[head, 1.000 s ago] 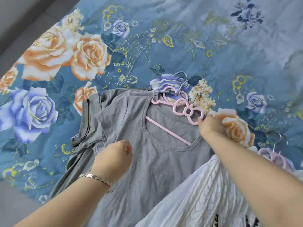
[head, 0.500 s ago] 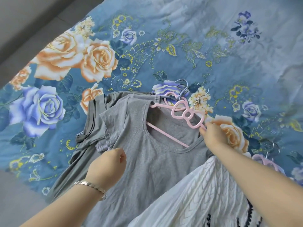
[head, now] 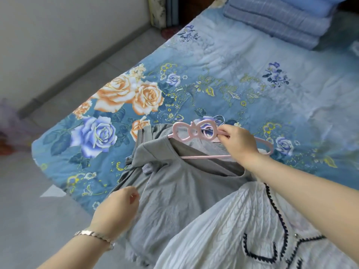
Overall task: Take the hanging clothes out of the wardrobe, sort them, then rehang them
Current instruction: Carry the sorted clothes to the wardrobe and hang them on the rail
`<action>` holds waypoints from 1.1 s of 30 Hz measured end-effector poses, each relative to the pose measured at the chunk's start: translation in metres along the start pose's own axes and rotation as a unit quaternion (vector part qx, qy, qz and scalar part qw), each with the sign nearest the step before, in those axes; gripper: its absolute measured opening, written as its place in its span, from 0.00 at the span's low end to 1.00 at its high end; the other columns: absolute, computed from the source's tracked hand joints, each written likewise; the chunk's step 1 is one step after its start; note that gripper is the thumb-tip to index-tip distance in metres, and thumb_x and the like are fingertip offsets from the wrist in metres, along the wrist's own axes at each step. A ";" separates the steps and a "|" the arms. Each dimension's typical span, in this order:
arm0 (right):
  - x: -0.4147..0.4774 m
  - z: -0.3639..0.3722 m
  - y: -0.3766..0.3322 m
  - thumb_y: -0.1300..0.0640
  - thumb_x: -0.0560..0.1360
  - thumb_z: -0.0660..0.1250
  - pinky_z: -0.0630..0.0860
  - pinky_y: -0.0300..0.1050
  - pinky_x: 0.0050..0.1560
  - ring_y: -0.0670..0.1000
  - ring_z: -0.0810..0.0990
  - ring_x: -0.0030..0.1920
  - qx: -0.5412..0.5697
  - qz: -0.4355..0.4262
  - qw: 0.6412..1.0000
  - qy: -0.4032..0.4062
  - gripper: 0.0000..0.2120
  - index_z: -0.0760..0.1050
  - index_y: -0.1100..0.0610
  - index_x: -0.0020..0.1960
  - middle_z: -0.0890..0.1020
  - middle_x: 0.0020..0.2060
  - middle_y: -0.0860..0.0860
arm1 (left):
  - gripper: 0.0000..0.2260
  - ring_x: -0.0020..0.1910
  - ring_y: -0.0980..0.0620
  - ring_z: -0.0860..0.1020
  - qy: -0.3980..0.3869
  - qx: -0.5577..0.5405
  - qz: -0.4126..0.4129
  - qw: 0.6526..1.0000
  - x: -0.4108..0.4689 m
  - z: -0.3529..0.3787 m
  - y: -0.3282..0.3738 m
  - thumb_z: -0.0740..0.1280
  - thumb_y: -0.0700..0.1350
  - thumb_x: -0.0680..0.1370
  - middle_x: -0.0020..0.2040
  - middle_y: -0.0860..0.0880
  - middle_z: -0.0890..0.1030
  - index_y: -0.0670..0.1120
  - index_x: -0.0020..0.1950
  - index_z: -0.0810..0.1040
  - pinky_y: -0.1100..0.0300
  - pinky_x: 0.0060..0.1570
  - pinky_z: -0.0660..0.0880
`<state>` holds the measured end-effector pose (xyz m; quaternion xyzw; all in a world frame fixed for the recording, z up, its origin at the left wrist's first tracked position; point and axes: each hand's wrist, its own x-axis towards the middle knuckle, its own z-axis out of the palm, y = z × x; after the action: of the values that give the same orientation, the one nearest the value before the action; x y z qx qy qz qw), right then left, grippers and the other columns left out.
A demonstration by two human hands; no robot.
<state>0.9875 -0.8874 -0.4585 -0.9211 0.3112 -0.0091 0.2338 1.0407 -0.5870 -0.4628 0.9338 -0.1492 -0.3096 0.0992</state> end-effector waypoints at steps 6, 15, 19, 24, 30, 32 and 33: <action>-0.041 -0.006 -0.004 0.59 0.76 0.62 0.67 0.49 0.40 0.62 0.77 0.46 0.005 0.030 1.000 0.003 0.08 0.79 0.61 0.45 0.81 0.43 0.60 | 0.08 0.46 0.49 0.78 0.034 -0.021 -0.003 0.999 -0.043 -0.010 -0.025 0.58 0.44 0.76 0.44 0.52 0.80 0.50 0.46 0.77 0.58 0.46 0.75; -0.060 0.049 0.019 0.61 0.75 0.66 0.72 0.44 0.45 0.52 0.80 0.45 0.162 0.058 0.985 0.012 0.08 0.82 0.60 0.51 0.85 0.44 0.57 | 0.20 0.65 0.47 0.69 0.124 -0.038 0.119 0.984 0.006 0.006 0.024 0.62 0.39 0.75 0.65 0.49 0.70 0.47 0.67 0.68 0.56 0.58 0.68; -0.053 0.062 0.037 0.66 0.73 0.69 0.68 0.30 0.39 0.42 0.80 0.37 0.209 0.060 0.975 0.037 0.05 0.83 0.63 0.47 0.83 0.34 0.54 | 0.29 0.72 0.49 0.63 0.151 0.023 0.160 0.975 0.068 0.007 0.055 0.65 0.50 0.76 0.73 0.49 0.64 0.46 0.74 0.60 0.55 0.67 0.60; -0.040 0.079 0.060 0.66 0.72 0.70 0.67 0.23 0.40 0.31 0.75 0.37 0.205 0.005 0.978 0.038 0.04 0.82 0.63 0.45 0.78 0.34 0.47 | 0.15 0.59 0.48 0.75 0.080 0.212 0.234 0.945 0.127 0.009 0.085 0.57 0.57 0.79 0.55 0.50 0.79 0.50 0.58 0.74 0.56 0.60 0.63; -0.013 0.088 0.140 0.55 0.66 0.71 0.61 0.49 0.64 0.60 0.68 0.64 0.044 0.258 0.959 0.107 0.30 0.69 0.63 0.65 0.73 0.61 0.62 | 0.10 0.44 0.41 0.76 0.089 0.088 0.274 0.953 0.140 0.014 0.087 0.61 0.47 0.80 0.41 0.44 0.77 0.42 0.44 0.75 0.56 0.37 0.64; -0.006 0.100 0.158 0.46 0.63 0.74 0.66 0.52 0.65 0.59 0.69 0.66 0.109 0.350 0.930 -0.030 0.36 0.68 0.58 0.67 0.73 0.63 0.58 | 0.09 0.41 0.41 0.76 0.089 0.063 0.269 0.957 0.142 0.015 0.084 0.63 0.44 0.79 0.37 0.46 0.73 0.40 0.42 0.75 0.57 0.36 0.62; -0.002 0.105 0.156 0.42 0.63 0.74 0.69 0.51 0.64 0.57 0.72 0.64 0.142 0.361 0.918 -0.082 0.33 0.71 0.55 0.64 0.75 0.61 0.55 | 0.09 0.40 0.41 0.76 0.088 0.061 0.264 0.959 0.142 0.015 0.083 0.63 0.43 0.79 0.35 0.48 0.71 0.40 0.41 0.75 0.57 0.36 0.61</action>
<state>0.9142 -0.9504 -0.6197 -0.7007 0.5977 0.1075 0.3745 1.1226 -0.7141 -0.5297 0.8887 -0.4001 -0.1798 0.1332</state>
